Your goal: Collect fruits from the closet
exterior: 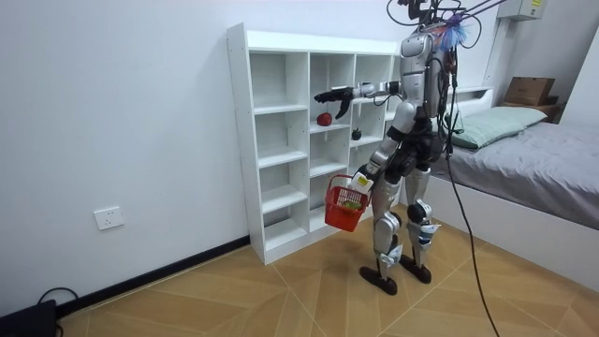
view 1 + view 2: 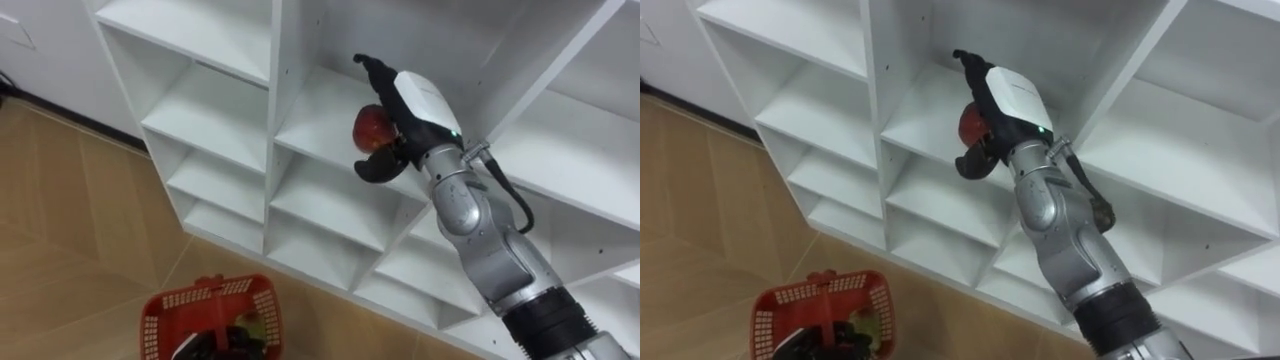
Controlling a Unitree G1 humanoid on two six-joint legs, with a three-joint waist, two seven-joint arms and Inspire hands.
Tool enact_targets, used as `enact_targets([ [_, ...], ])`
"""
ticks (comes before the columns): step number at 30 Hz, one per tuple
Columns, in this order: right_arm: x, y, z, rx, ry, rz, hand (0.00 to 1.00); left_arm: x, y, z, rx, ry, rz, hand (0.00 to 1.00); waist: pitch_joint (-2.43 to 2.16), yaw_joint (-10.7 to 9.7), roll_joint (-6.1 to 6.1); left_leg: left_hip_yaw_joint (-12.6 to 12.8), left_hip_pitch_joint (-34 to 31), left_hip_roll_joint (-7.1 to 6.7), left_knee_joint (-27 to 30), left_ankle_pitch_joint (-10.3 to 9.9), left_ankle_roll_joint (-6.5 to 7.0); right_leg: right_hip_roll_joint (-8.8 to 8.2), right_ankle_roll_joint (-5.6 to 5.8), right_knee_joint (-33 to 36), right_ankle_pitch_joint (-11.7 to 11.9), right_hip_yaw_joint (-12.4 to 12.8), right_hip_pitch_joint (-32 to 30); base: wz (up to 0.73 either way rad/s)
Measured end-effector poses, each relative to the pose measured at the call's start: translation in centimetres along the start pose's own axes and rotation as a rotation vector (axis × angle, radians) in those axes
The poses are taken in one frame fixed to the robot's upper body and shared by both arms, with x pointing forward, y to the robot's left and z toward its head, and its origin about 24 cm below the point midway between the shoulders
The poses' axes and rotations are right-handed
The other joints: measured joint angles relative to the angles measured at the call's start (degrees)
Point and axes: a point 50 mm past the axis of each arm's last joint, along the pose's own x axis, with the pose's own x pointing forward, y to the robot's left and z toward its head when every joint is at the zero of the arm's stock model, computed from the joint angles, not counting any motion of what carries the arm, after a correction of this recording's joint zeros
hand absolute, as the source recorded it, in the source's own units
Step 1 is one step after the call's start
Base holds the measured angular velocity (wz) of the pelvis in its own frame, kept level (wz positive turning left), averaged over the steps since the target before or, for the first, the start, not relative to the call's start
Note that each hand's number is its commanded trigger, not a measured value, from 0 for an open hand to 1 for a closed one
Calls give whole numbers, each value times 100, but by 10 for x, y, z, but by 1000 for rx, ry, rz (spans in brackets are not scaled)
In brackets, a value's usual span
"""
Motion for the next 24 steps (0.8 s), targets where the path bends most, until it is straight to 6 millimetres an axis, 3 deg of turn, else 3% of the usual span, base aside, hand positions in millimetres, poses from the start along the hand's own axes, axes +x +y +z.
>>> enact_targets([
  [8,8,-24,-1,-30,7,-108,0,-1,3,-1,1,0,7,100,-51,1,-98,-1,-70,-2,15,3,-2,2,-1,8,2,-2,-60,0],
  [24,9,-29,1,-115,-11,-141,0,-1,4,2,6,-16,14,100,-10,-10,-169,-22,-194,-5,31,6,-3,4,1,4,3,-4,-159,0],
])
